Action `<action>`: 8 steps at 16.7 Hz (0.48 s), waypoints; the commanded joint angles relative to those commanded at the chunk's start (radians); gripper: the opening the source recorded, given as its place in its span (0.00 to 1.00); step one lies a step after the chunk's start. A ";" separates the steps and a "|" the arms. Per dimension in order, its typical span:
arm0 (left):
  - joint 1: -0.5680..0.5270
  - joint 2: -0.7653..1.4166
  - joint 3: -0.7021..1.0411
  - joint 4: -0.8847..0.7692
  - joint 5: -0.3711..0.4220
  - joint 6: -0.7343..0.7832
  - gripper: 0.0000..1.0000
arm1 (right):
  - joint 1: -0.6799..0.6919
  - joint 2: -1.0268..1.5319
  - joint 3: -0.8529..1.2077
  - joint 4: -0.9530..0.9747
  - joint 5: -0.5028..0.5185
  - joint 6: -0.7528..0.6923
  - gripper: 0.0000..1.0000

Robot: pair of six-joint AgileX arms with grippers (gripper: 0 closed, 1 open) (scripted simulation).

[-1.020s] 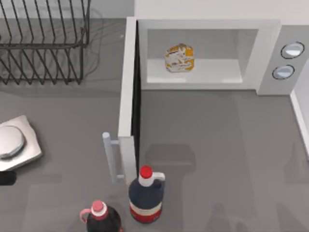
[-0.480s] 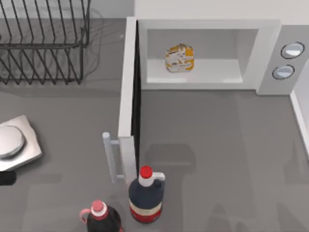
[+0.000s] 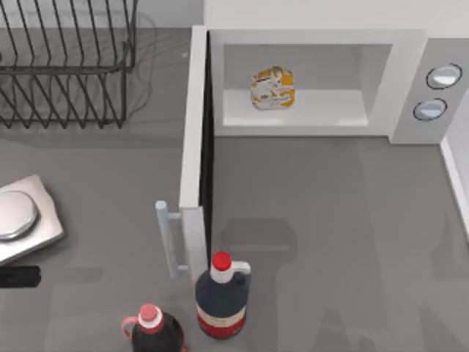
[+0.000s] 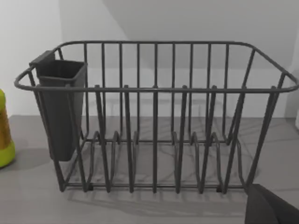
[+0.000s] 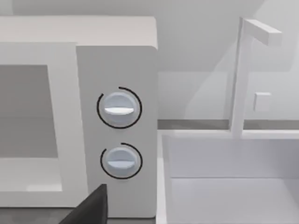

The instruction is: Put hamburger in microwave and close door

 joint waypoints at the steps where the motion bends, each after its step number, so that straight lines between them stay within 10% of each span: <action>1: -0.027 -0.010 -0.004 -0.005 -0.037 0.000 0.00 | 0.000 0.000 0.000 0.000 0.000 0.000 1.00; 8: -0.167 -0.063 -0.026 -0.037 -0.167 -0.001 0.00 | 0.000 0.000 0.000 0.000 0.000 0.000 1.00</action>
